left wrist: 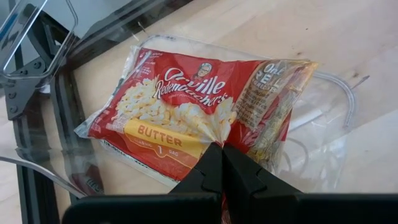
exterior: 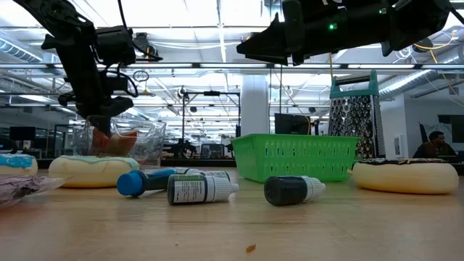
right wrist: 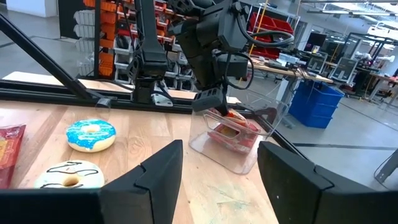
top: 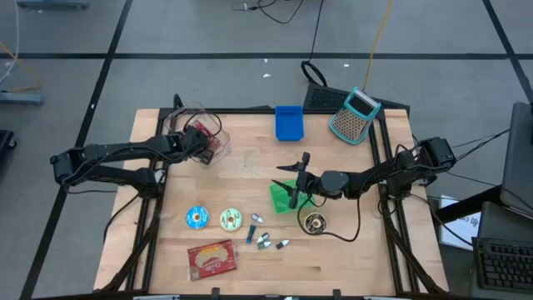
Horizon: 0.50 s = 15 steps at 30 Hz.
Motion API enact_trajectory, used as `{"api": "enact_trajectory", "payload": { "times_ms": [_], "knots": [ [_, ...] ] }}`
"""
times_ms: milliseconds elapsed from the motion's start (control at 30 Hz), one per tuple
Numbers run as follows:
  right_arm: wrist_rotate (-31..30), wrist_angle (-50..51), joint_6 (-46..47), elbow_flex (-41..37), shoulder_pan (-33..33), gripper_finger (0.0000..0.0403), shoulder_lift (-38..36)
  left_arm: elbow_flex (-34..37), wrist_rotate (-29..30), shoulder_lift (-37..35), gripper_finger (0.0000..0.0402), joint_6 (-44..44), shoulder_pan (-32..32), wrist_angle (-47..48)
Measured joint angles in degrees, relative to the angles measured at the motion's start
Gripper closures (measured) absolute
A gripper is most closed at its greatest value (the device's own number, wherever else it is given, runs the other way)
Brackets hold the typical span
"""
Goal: Pick & Place Food Item
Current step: Put the top red popcorn bag into the transparent bin
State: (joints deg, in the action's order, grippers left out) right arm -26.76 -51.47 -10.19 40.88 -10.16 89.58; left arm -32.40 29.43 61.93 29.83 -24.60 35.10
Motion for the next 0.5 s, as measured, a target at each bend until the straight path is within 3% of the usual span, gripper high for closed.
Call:
{"api": "enact_trajectory", "payload": {
  "times_ms": [267, 500],
  "knots": [
    [0.0, 0.3, 0.4, 0.0, 0.0, 0.0206, 0.0, 0.0, 0.1, 0.0, 0.0392, -0.1, -0.5, -0.8],
    [0.0, 0.4, 0.5, 0.0, 0.0, 0.0206, 0.0, 0.0, 0.4, 0.0, 0.0347, 0.4, -0.5, -0.8]
  ]
}}
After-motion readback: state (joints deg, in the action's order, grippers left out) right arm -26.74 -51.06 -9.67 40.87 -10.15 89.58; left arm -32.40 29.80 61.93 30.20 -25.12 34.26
